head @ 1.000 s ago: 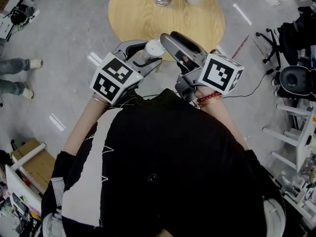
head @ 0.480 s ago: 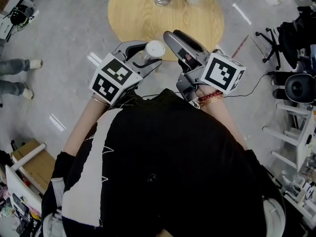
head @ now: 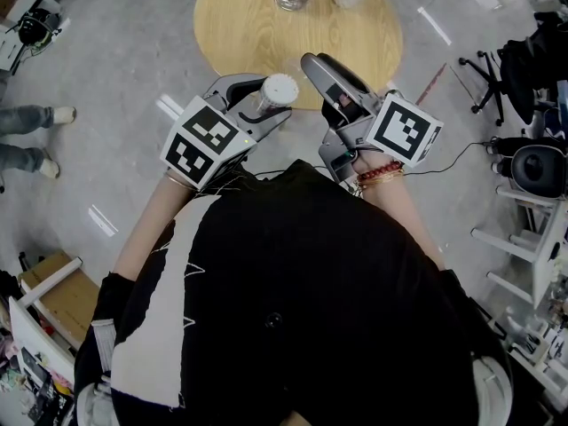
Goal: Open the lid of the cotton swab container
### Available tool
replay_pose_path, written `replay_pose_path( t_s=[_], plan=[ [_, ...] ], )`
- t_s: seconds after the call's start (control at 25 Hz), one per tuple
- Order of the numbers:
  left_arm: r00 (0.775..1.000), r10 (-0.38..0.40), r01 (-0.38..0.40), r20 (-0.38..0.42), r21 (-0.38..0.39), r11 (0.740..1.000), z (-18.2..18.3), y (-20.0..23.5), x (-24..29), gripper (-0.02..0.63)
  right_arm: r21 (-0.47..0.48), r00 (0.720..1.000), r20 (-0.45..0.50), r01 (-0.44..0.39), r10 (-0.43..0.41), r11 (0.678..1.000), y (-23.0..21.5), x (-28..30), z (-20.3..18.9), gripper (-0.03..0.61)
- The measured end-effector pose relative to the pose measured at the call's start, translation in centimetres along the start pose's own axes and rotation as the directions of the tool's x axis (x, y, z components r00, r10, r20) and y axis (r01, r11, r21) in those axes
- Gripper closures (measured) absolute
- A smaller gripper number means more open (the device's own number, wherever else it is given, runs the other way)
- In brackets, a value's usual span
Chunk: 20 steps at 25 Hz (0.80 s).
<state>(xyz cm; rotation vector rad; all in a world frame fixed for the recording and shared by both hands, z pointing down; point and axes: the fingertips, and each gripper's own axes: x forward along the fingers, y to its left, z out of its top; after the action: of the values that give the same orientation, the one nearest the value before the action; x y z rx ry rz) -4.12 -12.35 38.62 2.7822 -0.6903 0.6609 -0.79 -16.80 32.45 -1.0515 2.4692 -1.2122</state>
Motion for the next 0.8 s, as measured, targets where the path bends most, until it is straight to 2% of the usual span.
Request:
replay_pose_path(
  t_s=[0.8],
  plan=[
    [0.999,-0.035,0.035,0.009,0.002,0.999,0.1,0.1,0.3,0.359,0.08,0.999,0.035,-0.004,0.002,0.997,-2.3,0.1,1.3,0.379]
  ],
)
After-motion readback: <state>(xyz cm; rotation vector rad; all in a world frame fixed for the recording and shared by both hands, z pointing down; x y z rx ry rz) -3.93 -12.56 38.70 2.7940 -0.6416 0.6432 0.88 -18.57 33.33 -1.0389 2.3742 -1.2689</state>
